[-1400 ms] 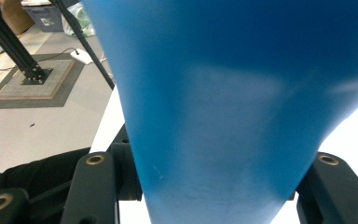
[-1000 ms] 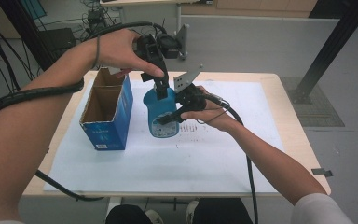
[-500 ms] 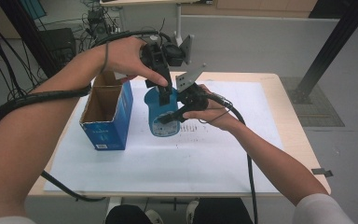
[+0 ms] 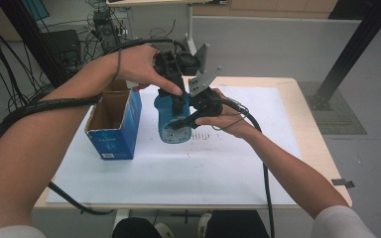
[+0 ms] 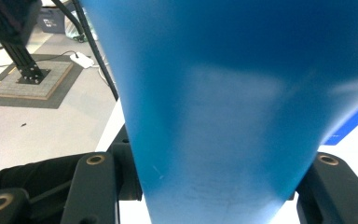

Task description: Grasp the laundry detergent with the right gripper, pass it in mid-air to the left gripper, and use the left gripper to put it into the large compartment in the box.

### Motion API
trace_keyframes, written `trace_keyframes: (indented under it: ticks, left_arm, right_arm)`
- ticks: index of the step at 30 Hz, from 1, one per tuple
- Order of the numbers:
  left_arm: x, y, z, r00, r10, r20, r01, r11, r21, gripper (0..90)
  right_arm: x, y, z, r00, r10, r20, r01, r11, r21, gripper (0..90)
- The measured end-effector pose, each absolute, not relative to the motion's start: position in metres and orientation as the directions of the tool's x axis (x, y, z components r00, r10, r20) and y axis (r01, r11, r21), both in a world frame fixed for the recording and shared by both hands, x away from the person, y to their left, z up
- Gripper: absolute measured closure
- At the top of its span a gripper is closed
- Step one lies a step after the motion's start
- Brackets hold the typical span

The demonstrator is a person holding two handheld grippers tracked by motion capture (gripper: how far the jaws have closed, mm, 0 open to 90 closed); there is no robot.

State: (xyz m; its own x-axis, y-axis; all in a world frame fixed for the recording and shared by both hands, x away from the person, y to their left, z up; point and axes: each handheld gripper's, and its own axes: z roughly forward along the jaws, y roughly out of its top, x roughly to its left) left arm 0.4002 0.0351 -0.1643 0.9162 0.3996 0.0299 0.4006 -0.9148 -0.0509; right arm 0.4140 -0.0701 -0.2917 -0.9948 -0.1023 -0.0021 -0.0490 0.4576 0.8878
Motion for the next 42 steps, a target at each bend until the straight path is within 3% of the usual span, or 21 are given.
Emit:
trace_keyframes:
  ticks: [42]
  left_arm:
    - [0.3961,0.0326,-0.1643,0.925,0.377,0.043,0.379,-0.924,-0.052,6.0]
  right_arm:
    - [0.4129,-0.0714,-0.2868,-0.995,-0.097,-0.021,-0.061,0.431,0.900,43.8]
